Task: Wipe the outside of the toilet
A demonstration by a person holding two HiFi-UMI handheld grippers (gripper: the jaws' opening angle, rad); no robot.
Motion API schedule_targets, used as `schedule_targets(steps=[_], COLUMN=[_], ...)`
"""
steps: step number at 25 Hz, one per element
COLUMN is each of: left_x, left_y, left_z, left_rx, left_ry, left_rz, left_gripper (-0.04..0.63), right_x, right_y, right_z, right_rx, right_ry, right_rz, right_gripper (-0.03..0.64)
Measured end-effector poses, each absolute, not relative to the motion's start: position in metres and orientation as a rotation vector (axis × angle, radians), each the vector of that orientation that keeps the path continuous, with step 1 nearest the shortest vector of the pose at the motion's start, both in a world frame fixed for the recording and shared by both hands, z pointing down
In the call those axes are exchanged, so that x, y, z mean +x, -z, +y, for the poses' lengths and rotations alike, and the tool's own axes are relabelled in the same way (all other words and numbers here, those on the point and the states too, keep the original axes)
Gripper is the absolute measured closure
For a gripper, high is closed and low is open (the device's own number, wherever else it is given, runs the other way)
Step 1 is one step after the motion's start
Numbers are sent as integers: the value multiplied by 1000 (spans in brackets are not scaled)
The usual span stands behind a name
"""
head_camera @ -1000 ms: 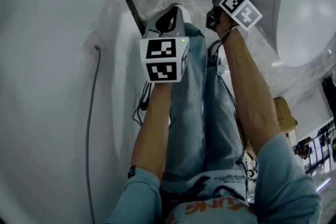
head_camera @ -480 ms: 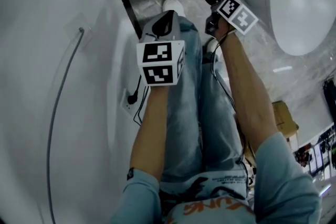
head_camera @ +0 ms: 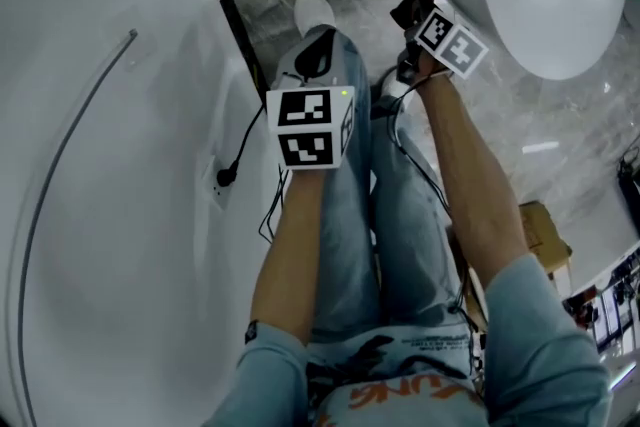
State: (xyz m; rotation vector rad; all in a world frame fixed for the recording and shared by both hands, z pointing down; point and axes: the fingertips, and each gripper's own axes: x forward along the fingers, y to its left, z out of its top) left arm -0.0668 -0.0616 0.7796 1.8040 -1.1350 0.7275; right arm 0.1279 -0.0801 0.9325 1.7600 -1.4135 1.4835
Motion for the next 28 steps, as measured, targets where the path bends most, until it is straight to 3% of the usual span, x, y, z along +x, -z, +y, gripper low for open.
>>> schedule_targets(steps=[12, 21, 28], left_x=[-18, 6, 34], left_y=[-712, -595, -486], left_z=[-29, -18, -53], left_rx=[1855, 1889, 1979], left_ry=[-671, -607, -496], left_rz=[-1177, -1259, -1313], left_gripper=[600, 600, 600], right_x=[120, 126, 162], right_y=[-848, -698, -554], right_z=[-16, -1, -54], right_rx=[1537, 1498, 1597], right_ry=[-1411, -1310, -1078], right_rz=[-1638, -1882, -2080], right_gripper=[545, 545, 545])
